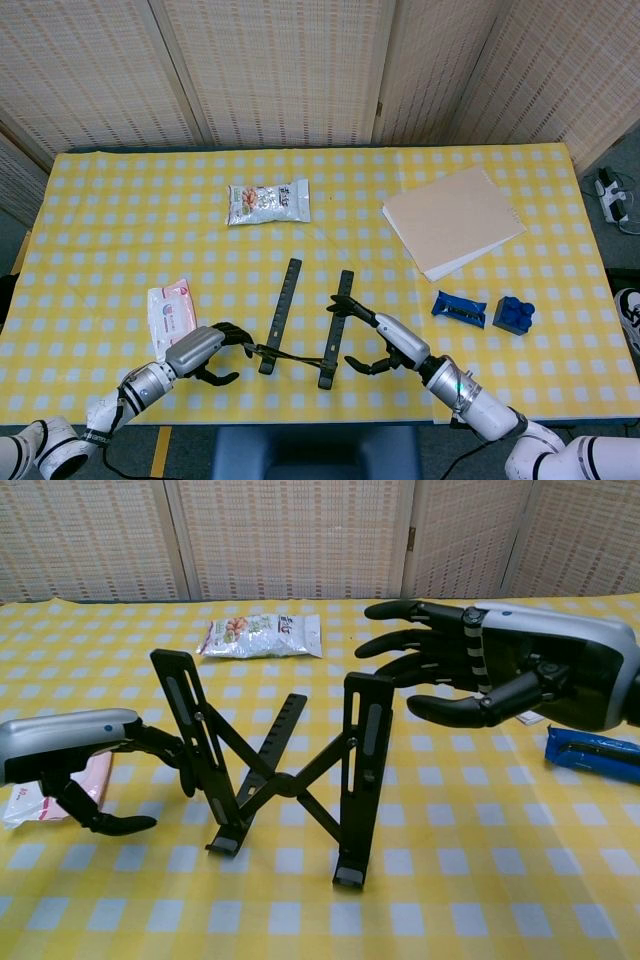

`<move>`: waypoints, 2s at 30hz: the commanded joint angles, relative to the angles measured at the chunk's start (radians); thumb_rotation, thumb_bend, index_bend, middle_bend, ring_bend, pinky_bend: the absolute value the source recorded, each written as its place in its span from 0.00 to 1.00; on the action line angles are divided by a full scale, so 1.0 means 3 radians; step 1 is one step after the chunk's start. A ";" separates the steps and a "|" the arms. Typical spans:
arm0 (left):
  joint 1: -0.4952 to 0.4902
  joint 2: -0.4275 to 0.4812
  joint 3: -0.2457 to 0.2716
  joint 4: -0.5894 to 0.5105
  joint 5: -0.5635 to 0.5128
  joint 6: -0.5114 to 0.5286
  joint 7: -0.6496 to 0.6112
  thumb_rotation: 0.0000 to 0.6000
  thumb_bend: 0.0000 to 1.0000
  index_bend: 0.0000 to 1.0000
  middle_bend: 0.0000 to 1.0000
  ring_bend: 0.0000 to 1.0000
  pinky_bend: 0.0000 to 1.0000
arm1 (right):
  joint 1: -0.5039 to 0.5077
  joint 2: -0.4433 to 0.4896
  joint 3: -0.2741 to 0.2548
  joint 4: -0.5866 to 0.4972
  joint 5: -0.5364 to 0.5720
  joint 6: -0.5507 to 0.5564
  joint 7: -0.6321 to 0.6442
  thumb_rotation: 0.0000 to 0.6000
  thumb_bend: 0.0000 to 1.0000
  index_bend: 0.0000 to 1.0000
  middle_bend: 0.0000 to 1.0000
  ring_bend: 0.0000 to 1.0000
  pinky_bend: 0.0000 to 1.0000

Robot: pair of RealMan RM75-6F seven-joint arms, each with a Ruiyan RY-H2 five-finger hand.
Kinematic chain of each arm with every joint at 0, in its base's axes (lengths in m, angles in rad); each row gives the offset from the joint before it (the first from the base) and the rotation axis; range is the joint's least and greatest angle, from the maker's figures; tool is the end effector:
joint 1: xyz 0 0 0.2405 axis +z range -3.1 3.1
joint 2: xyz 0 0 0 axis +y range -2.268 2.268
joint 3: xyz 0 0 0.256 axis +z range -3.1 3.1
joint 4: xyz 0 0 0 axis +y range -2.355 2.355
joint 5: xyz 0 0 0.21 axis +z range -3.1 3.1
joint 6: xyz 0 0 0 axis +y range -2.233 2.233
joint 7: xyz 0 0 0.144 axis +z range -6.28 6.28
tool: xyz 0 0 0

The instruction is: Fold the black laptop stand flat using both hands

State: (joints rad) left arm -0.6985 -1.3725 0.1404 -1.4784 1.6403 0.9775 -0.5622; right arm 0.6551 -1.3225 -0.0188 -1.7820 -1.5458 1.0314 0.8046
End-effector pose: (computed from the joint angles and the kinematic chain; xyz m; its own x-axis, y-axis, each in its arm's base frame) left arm -0.2022 0.2708 -0.0033 0.1671 0.6537 0.7381 0.9102 -0.3900 0.1394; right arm -0.1360 -0.2536 0.0176 -0.3508 -0.7059 0.6154 -0.8032 -0.1110 -0.5853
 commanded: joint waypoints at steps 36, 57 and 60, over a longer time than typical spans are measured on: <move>0.0069 -0.0501 -0.0241 0.0364 -0.0230 -0.0065 0.0128 1.00 0.45 0.54 0.34 0.24 0.19 | -0.0071 -0.0042 0.0008 0.0208 -0.0128 -0.0028 0.0324 1.00 0.42 0.00 0.15 0.16 0.10; 0.0078 -0.0513 -0.0247 0.0298 -0.0216 -0.0065 0.0128 1.00 0.45 0.50 0.34 0.21 0.18 | -0.0109 -0.0036 -0.0013 0.0248 -0.0185 0.0018 0.0411 1.00 0.42 0.00 0.15 0.16 0.10; 0.0084 -0.0527 -0.0261 0.0301 -0.0239 -0.0066 0.0146 1.00 0.45 0.51 0.34 0.21 0.18 | -0.0114 -0.0031 -0.0014 0.0251 -0.0188 0.0027 0.0421 1.00 0.42 0.00 0.15 0.16 0.10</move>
State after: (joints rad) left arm -0.6735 -1.5303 0.0623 -1.3884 1.5688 0.9577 -0.5186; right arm 0.6210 -1.3319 -0.0229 -1.7068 -1.6021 1.0394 0.9308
